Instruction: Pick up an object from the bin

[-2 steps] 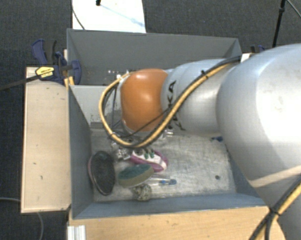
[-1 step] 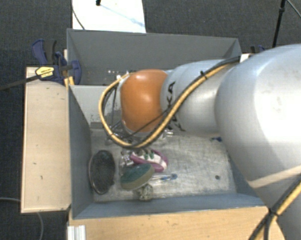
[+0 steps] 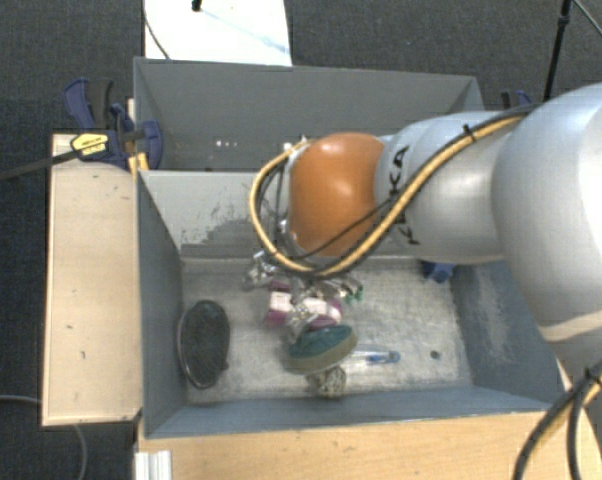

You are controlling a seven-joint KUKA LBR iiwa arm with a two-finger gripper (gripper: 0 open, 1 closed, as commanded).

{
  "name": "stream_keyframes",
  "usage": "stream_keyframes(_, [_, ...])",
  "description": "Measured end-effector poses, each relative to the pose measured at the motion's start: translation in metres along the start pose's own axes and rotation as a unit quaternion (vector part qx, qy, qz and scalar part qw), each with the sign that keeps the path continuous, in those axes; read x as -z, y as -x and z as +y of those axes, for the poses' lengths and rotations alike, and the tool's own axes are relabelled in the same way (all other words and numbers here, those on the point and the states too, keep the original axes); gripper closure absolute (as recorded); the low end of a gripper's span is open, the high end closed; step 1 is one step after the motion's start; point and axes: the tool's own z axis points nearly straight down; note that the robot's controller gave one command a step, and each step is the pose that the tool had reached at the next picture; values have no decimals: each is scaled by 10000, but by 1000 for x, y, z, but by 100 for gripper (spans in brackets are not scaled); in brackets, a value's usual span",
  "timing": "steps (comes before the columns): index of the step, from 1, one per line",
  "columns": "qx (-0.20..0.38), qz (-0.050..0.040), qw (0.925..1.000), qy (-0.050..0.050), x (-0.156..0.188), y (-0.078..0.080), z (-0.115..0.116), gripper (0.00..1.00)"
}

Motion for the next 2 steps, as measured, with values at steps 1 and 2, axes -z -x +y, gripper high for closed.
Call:
stream_keyframes(1, [451, -25, 9990, 4, 1, -2, -39, 0])
stream_keyframes(2, [429, -52, 9991, 1, 3, 1, -38, 100])
